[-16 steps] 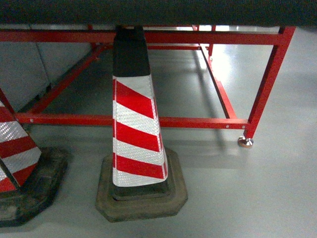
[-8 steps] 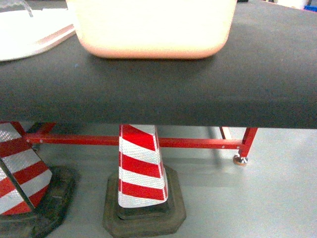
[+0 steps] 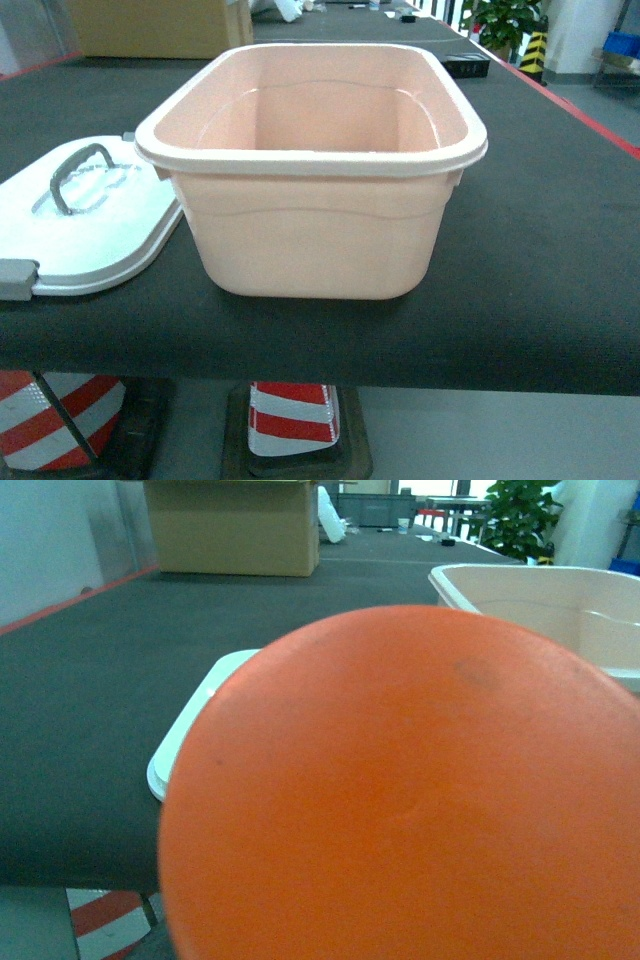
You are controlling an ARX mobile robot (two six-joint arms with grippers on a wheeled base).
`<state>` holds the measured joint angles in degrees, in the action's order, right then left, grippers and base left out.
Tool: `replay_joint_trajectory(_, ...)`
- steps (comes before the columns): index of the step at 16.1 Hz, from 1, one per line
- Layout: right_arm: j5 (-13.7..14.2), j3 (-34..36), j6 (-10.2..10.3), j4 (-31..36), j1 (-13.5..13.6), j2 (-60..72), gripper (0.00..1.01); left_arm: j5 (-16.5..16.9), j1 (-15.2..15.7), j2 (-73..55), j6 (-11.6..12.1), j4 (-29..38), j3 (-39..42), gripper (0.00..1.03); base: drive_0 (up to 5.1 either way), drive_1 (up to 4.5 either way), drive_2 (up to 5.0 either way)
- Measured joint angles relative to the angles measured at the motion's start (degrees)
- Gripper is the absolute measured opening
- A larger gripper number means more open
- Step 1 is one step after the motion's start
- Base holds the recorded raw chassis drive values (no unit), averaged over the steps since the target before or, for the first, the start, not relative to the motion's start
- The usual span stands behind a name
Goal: Pick capacitor and pack into box
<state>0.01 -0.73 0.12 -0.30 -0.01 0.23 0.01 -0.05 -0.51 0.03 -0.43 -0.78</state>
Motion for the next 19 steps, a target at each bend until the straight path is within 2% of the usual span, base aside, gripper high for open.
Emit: replay_joint_trajectory(19,0.0,0.0,0.0,0.0,0.0,0.0,0.98,0.0,0.0,0.0,0.0,0.0,0.0,0.44,0.0,0.0,0.0)
